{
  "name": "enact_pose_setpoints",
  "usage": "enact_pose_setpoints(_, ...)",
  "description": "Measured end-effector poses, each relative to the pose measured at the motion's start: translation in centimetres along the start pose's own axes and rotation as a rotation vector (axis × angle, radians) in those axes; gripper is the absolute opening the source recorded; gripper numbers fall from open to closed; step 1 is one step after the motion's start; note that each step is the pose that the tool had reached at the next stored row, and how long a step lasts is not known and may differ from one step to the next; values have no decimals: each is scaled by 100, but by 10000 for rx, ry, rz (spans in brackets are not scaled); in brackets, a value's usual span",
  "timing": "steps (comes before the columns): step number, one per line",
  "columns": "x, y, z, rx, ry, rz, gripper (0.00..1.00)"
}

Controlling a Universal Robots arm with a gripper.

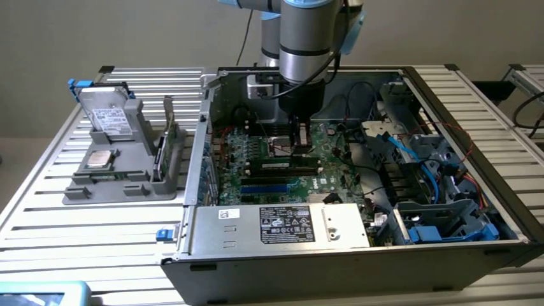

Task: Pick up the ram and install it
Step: 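Insert the ram into the slot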

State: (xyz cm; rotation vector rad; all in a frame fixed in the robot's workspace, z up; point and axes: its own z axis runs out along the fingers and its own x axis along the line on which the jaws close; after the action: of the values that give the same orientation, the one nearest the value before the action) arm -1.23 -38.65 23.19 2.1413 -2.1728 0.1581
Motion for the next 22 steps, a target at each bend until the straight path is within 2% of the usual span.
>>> enact_pose_setpoints(22,-6,1,13,7,2,136,12)
